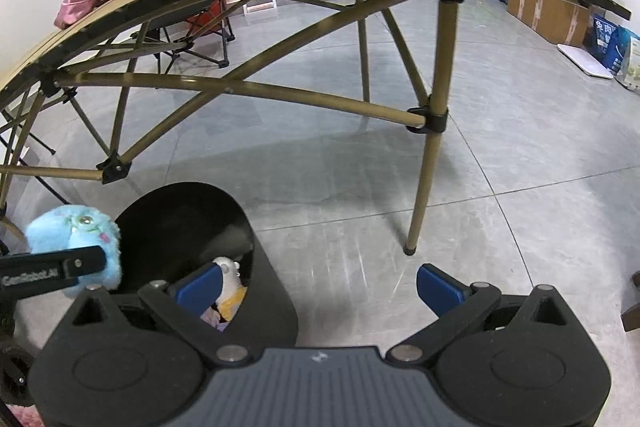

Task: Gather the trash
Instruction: 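Lower the blue fluffy ball into the black bin and open the left tool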

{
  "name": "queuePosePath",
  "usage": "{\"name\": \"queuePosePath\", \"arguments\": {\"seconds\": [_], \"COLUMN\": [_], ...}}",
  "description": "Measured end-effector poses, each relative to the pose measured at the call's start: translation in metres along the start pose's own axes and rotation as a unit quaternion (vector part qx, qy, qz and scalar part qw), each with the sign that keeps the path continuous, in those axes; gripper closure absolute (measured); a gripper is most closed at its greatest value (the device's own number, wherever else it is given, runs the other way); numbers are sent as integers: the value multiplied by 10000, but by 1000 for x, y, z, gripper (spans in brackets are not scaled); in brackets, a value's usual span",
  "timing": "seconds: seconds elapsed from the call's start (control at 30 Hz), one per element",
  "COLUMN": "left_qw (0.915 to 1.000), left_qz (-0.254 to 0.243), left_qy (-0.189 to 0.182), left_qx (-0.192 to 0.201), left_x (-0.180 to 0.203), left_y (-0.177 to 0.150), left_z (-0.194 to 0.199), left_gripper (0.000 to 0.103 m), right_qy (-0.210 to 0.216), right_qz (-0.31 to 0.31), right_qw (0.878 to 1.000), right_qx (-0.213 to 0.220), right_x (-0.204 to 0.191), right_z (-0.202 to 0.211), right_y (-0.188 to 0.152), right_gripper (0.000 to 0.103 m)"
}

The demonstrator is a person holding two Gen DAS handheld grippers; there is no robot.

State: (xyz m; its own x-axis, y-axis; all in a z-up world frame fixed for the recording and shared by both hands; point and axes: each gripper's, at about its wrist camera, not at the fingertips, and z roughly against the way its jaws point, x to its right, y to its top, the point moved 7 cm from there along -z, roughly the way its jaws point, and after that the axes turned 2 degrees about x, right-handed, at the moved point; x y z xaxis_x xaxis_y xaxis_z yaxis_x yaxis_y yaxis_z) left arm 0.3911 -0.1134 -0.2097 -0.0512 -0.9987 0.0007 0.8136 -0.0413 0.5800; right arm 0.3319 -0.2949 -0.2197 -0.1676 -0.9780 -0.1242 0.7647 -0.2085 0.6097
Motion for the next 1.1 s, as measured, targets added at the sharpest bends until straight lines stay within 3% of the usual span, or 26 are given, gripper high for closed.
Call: {"name": "queuePosePath", "arguments": {"seconds": [0.7, 0.77, 0.9, 1.1], "left_qw": [9988, 9988, 9989, 9989], "left_qz": [30, -1, 116, 203], "left_qy": [-80, 3, 52, 140], "left_qx": [-480, -481, -446, -393], "left_x": [23, 23, 20, 16], "left_y": [-5, -6, -4, -3], "left_z": [-33, -34, -33, -33], "left_gripper": [41, 34, 2, 0], "right_qy": [-92, -100, -107, -103], "right_qz": [-141, -143, -140, -139], "right_qw": [9999, 9998, 9998, 9998], "right_qx": [12, 15, 20, 19], "right_x": [20, 20, 19, 19], "right_z": [2, 2, 2, 2], "right_y": [-1, -1, -2, -2], "right_gripper": [0, 0, 0, 0]}}
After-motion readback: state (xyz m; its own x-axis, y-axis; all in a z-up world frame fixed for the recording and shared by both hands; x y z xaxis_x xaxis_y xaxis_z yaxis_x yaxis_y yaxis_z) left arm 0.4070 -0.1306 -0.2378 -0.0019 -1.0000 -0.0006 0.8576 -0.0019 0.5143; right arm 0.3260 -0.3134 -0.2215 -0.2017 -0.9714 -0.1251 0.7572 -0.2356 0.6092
